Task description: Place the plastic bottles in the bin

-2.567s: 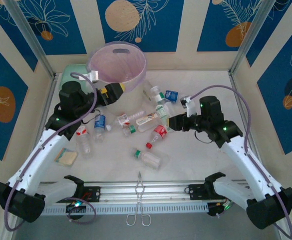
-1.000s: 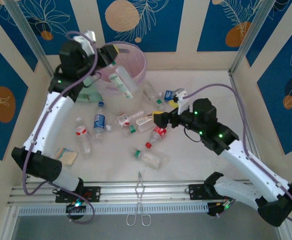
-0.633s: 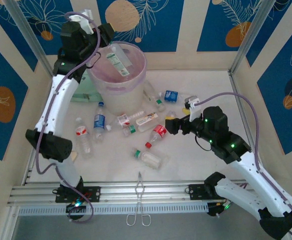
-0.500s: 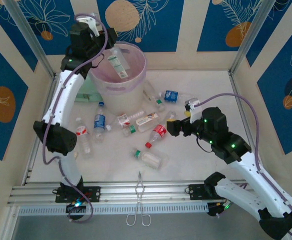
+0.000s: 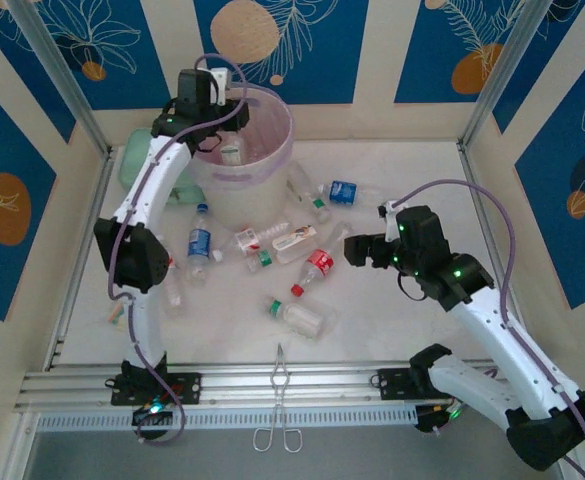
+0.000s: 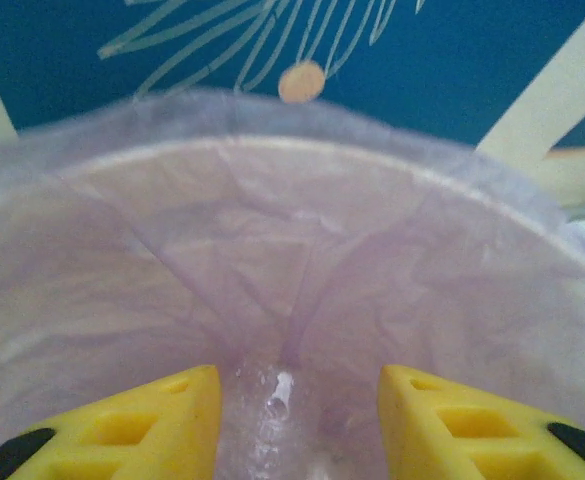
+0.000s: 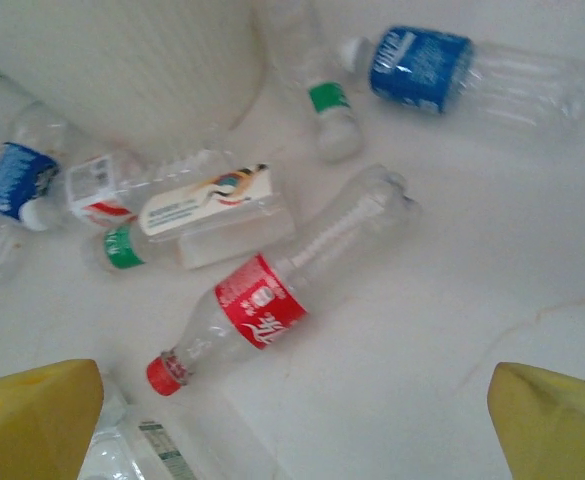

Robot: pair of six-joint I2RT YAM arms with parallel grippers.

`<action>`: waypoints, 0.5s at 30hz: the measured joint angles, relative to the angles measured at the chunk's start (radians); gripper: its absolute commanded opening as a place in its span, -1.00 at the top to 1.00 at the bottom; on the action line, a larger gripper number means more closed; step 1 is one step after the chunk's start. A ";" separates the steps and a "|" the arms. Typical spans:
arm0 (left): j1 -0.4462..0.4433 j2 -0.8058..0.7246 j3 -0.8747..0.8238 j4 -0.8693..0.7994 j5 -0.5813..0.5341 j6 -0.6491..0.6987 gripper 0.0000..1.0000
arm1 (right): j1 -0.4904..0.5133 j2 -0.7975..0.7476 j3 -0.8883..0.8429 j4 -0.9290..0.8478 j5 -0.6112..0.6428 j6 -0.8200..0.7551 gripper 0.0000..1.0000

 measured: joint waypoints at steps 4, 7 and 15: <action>-0.010 0.033 0.000 -0.025 0.001 0.032 -0.26 | -0.090 0.037 0.000 -0.032 -0.014 0.086 -0.98; -0.011 0.034 -0.003 -0.033 0.001 0.047 -0.56 | -0.163 0.045 -0.015 -0.035 -0.057 0.147 -0.98; -0.011 0.031 0.023 -0.055 -0.003 0.092 -0.94 | -0.261 0.049 -0.048 -0.035 -0.134 0.297 -0.98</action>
